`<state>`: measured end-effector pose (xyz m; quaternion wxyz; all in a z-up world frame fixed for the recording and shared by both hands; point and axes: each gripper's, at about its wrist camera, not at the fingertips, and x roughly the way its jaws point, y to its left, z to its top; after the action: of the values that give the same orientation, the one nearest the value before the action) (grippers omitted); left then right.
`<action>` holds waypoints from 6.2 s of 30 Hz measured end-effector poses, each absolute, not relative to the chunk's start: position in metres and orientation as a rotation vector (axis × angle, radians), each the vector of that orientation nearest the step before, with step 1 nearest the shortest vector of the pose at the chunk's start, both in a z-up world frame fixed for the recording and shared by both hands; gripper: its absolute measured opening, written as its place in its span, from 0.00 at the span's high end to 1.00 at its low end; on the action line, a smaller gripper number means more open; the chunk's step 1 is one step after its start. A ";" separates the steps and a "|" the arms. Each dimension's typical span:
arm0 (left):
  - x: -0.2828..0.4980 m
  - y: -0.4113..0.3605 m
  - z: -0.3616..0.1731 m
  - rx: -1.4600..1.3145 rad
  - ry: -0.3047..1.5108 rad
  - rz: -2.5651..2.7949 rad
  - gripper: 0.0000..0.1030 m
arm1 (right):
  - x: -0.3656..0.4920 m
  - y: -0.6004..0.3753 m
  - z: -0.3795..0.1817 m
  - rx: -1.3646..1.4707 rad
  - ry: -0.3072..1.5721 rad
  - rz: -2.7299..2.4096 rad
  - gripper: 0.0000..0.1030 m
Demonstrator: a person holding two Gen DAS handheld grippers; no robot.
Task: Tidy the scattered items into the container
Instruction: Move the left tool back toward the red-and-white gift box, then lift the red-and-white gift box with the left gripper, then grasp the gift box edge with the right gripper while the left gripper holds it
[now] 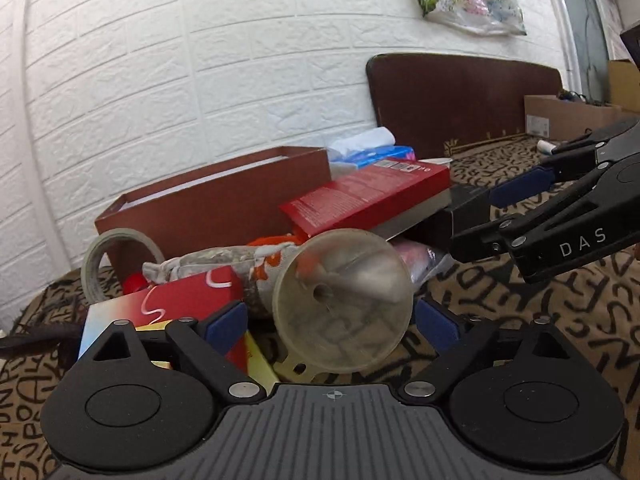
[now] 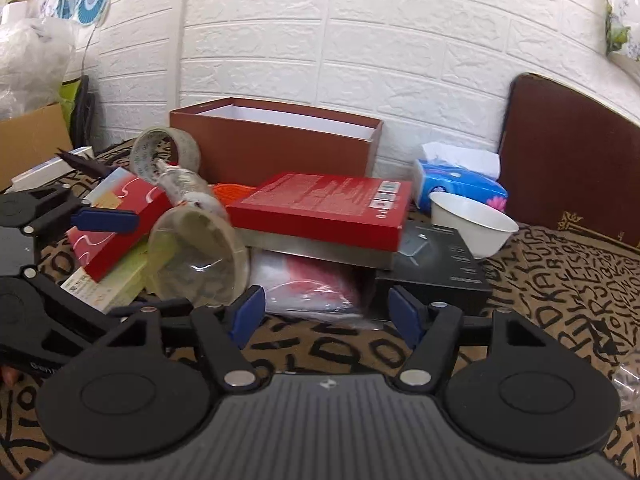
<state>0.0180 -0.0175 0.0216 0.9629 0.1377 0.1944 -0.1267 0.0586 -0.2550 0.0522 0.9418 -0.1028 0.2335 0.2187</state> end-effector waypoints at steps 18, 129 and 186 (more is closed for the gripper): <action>0.027 0.159 0.035 0.371 0.402 -0.367 0.01 | 0.027 -0.137 0.063 -0.409 0.381 0.736 0.10; -0.008 0.021 0.005 0.253 0.483 -0.876 0.00 | 0.023 -0.307 0.009 0.484 0.783 0.751 0.18; 0.025 0.019 0.061 0.191 0.441 -1.008 0.55 | 0.065 -0.300 0.100 0.169 0.680 1.184 0.81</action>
<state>0.0254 0.0193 0.0615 0.8482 0.0904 0.2092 -0.4782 0.0647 -0.3000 0.0996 0.7727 0.0782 0.3138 0.5463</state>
